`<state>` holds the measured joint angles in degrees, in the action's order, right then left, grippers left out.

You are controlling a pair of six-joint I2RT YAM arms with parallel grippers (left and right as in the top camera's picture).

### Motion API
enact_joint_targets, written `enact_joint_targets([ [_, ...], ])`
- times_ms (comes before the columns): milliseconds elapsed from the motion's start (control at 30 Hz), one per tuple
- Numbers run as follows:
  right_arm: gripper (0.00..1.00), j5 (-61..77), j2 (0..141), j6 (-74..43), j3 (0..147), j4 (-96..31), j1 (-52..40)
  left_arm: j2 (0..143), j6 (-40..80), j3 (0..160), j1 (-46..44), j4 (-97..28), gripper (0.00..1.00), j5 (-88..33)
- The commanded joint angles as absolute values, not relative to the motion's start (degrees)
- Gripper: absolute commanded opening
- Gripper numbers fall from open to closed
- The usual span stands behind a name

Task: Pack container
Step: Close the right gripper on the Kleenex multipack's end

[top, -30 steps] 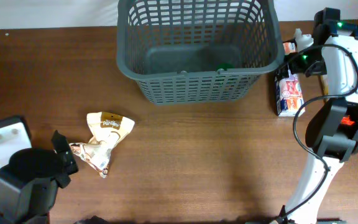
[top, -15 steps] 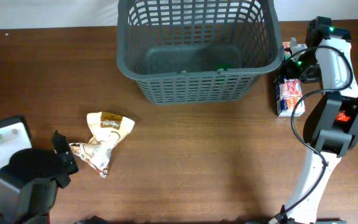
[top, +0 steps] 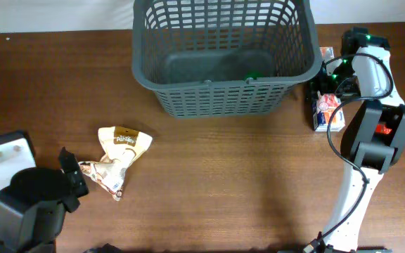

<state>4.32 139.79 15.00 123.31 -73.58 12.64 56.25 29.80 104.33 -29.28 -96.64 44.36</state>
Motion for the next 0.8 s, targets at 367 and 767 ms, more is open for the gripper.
enact_joint_targets([
  [367, 0.99, 3.79, 141.56, 14.55, 123.0, -73.23, 12.78, 56.27, 29.87, 104.29, -29.45, -96.66, 0.99, 44.36],
  [767, 0.99, 3.79, 141.93, 14.74, 123.0, -72.14, 12.82, 56.27, 29.87, 104.29, -29.45, -96.66, 0.99, 44.36],
])
